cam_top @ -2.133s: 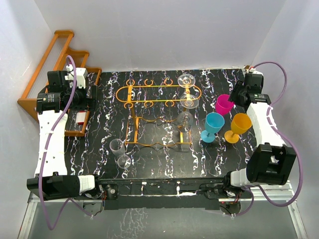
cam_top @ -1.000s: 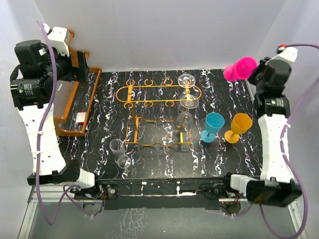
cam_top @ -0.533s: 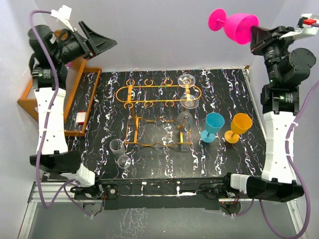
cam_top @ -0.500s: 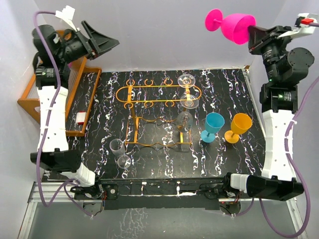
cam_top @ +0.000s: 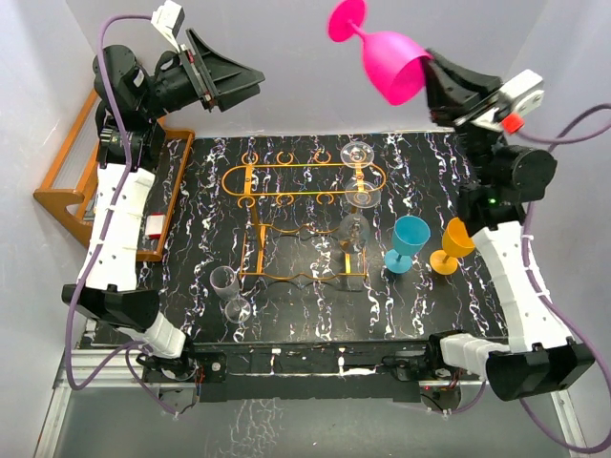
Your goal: Place the wine glass upside down on the wine glass rack
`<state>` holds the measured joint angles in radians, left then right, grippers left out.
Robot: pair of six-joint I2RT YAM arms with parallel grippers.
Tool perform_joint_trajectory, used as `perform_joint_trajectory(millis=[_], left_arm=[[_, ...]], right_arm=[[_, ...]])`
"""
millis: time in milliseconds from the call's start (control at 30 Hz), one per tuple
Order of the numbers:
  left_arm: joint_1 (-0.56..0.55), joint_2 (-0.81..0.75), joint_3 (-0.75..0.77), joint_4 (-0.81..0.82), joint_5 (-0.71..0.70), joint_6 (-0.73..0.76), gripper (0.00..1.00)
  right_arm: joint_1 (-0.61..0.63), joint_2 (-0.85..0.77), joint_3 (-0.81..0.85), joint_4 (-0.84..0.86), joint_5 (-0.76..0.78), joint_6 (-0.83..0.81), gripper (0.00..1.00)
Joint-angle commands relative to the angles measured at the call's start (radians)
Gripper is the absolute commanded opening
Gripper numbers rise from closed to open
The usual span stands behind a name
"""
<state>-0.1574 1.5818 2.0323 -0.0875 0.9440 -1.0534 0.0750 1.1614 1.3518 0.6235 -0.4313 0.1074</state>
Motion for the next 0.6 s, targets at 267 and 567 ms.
perform_joint_trajectory(millis=[267, 567], left_arm=[[-0.006, -0.087, 0.043, 0.169, -0.008, -0.224, 0.97], [0.039, -0.115, 0.015, 0.188, -0.001, -0.297, 0.94]], right_arm=[[0.674, 0.176, 0.093, 0.244, 0.218, -1.167, 0.08], [0.769, 0.207, -0.019, 0.440, 0.377, -1.343, 0.08]])
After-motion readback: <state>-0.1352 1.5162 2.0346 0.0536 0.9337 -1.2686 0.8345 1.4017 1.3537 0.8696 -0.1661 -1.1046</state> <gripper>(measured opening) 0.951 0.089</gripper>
